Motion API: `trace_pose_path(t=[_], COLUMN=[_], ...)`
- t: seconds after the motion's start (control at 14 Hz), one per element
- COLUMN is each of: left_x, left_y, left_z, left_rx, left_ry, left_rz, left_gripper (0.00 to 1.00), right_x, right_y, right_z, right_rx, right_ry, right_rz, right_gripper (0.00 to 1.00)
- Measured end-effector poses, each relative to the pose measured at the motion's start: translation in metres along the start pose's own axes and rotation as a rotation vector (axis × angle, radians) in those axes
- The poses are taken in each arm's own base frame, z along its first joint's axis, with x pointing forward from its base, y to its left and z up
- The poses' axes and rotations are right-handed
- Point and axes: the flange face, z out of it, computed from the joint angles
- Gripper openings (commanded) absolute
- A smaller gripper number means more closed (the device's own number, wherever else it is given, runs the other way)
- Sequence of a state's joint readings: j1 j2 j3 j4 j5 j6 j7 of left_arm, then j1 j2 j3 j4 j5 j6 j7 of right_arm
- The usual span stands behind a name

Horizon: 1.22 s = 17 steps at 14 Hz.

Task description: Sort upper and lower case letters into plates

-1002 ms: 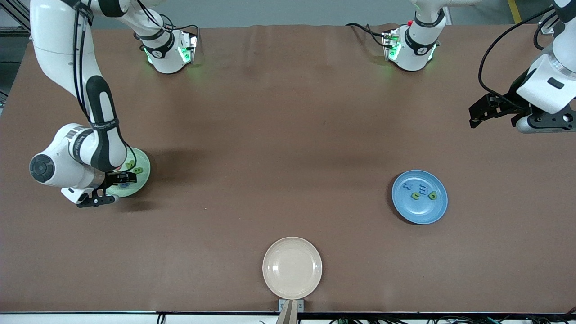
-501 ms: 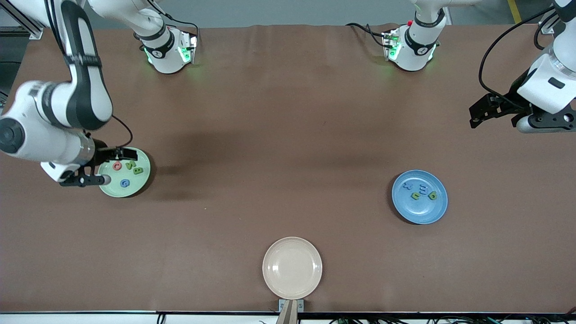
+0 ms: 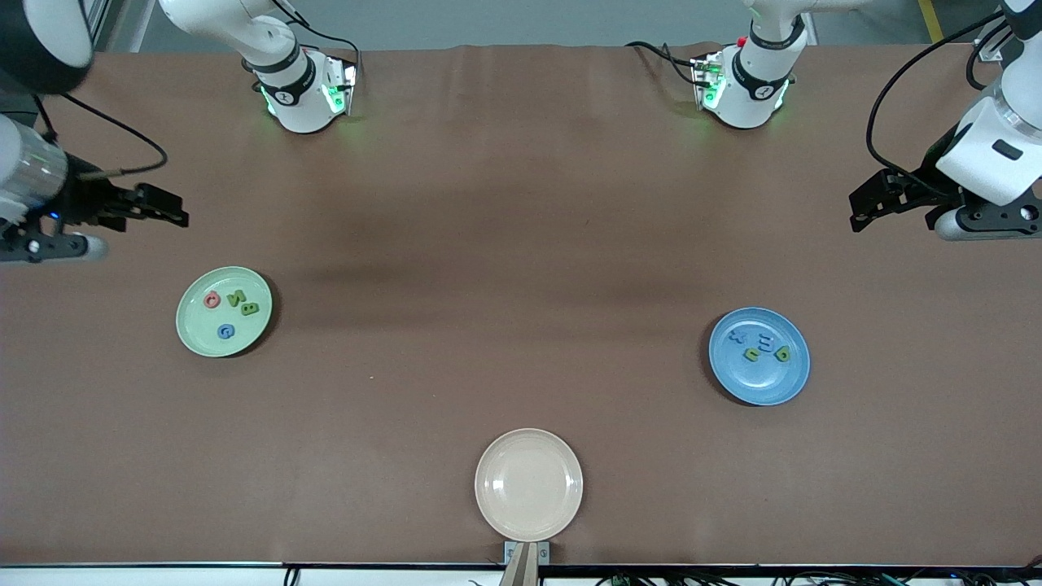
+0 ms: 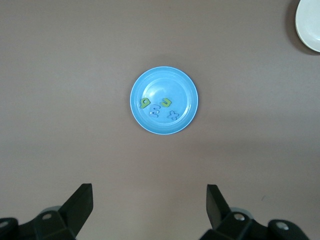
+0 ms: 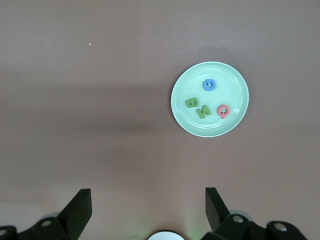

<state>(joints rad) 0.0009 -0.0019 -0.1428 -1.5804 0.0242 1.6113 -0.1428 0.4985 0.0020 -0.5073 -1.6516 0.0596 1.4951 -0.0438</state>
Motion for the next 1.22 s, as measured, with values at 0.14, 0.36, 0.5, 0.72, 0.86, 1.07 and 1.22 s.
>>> trace_pose_path(t=[0.14, 0.36, 0.5, 0.72, 0.86, 1.07, 1.22], left_x=[0.000, 0.000, 0.000, 0.000, 0.000, 0.000, 0.000], left_y=[0.000, 0.000, 0.000, 0.001, 0.002, 0.002, 0.002], left_z=[0.000, 0.000, 0.000, 0.000, 0.000, 0.001, 0.002], left_rx=[0.000, 0.000, 0.000, 0.000, 0.000, 0.000, 0.000], left_ry=[0.000, 0.000, 0.000, 0.000, -0.001, -0.002, -0.003], left_rz=[0.000, 0.000, 0.000, 0.002, 0.003, 0.003, 0.003], left_gripper=[1.00, 1.00, 1.00, 1.00, 1.00, 1.00, 1.00], right_x=[-0.002, -0.003, -0.003, -0.003, -0.003, -0.003, -0.002], right_y=[0.002, 0.016, 0.016, 0.016, 0.014, 0.013, 0.013], right_z=[-0.011, -0.015, -0.017, -0.021, -0.022, -0.025, -0.027], right_rx=[-0.001, 0.003, 0.003, 0.002, 0.002, 0.001, 0.000], right_ry=[0.013, 0.020, 0.025, 0.038, 0.041, 0.056, 0.072], right_rz=[0.006, 0.031, 0.032, 0.030, 0.027, 0.025, 0.027], right_gripper=[1.00, 1.00, 1.00, 1.00, 1.00, 1.00, 1.00])
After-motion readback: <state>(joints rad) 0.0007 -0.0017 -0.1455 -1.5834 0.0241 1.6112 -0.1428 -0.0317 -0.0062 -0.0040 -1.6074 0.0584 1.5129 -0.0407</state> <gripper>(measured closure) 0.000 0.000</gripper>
